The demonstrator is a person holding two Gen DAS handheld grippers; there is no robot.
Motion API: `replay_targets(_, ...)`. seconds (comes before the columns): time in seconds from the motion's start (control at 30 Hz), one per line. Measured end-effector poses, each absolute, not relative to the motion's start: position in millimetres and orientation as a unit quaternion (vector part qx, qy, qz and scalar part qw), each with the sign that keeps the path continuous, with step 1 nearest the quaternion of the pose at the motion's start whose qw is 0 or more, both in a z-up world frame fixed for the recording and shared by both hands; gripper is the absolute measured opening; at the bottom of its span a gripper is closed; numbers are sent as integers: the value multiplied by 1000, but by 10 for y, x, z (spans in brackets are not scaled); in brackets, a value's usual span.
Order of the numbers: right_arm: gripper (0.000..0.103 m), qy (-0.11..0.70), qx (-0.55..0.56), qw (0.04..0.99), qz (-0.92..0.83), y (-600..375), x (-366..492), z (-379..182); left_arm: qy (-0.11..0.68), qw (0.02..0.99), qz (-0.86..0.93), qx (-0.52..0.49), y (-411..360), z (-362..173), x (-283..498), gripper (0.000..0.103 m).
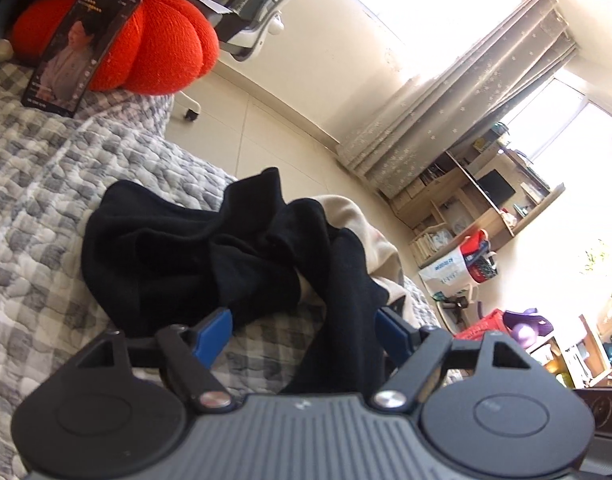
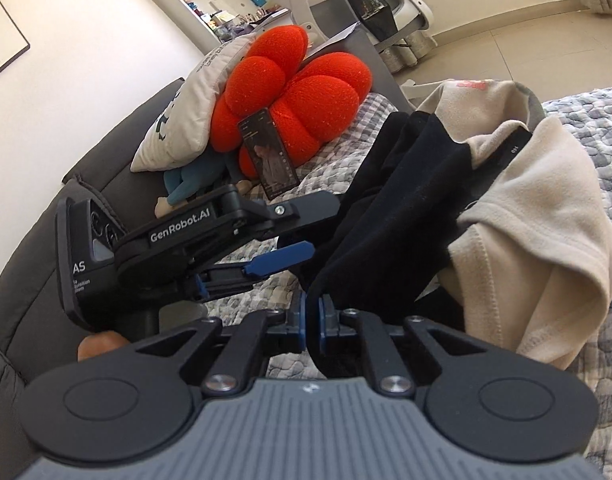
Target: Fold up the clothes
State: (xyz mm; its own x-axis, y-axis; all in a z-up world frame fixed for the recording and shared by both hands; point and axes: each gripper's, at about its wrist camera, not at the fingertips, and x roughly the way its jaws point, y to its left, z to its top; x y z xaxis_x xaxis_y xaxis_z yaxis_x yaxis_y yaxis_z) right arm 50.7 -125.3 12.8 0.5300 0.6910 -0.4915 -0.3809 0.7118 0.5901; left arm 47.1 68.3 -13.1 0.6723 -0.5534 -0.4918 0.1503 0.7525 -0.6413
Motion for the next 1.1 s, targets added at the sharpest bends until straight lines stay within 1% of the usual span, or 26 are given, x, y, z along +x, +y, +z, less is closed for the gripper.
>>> replay_targets(0.1, 10, 373, 201, 843, 331, -1199, 451, 106, 357, 862, -217, -288, 629, -137, 456, 75)
replay_targets(0.17, 10, 375, 198, 840, 339, -1176, 427, 97, 360, 862, -223, -280, 594, -130, 440, 67)
replay_targets(0.23, 10, 377, 194, 838, 344, -1154, 411, 91, 364, 862, -226, -272, 565, -128, 428, 53)
replay_targets(0.27, 10, 378, 192, 838, 344, -1144, 410, 85, 368, 861, -228, -267, 548, -132, 430, 49)
replay_targets(0.33, 10, 379, 191, 838, 343, -1128, 412, 79, 376, 859, -232, -258, 526, -143, 422, 29)
replay_targets(0.37, 10, 380, 190, 838, 343, -1121, 415, 77, 378, 860, -232, -253, 522, -144, 409, 22)
replay_targets(0.4, 10, 380, 189, 838, 343, -1111, 417, 77, 380, 861, -230, -249, 520, -146, 394, 10)
replay_targets(0.43, 10, 380, 189, 838, 344, -1098, 419, 78, 380, 865, -222, -243, 523, -146, 377, 7)
replay_targets(0.53, 11, 383, 188, 835, 347, -1064, 431, 79, 379, 878, -185, -226, 578, -121, 338, 5)
replay_targets(0.57, 16, 384, 186, 836, 346, -1052, 431, 84, 378, 883, -169, -219, 612, -110, 321, 5)
replay_targets(0.67, 16, 378, 186, 838, 348, -1047, 429, 114, 373, 897, -131, -199, 703, -87, 297, 5)
replay_targets(0.73, 26, 369, 192, 842, 344, -1075, 411, 147, 367, 904, -107, -191, 780, -64, 275, 5)
replay_targets(0.77, 43, 363, 193, 846, 338, -1092, 404, 166, 364, 907, -95, -188, 816, -51, 263, 5)
replay_targets(0.8, 52, 357, 196, 850, 333, -1113, 401, 181, 360, 911, -84, -184, 851, -36, 247, 5)
replay_targets(1.1, 59, 335, 239, 868, 279, -1367, 489, 218, 348, 922, -5, -168, 1135, 24, 182, 5)
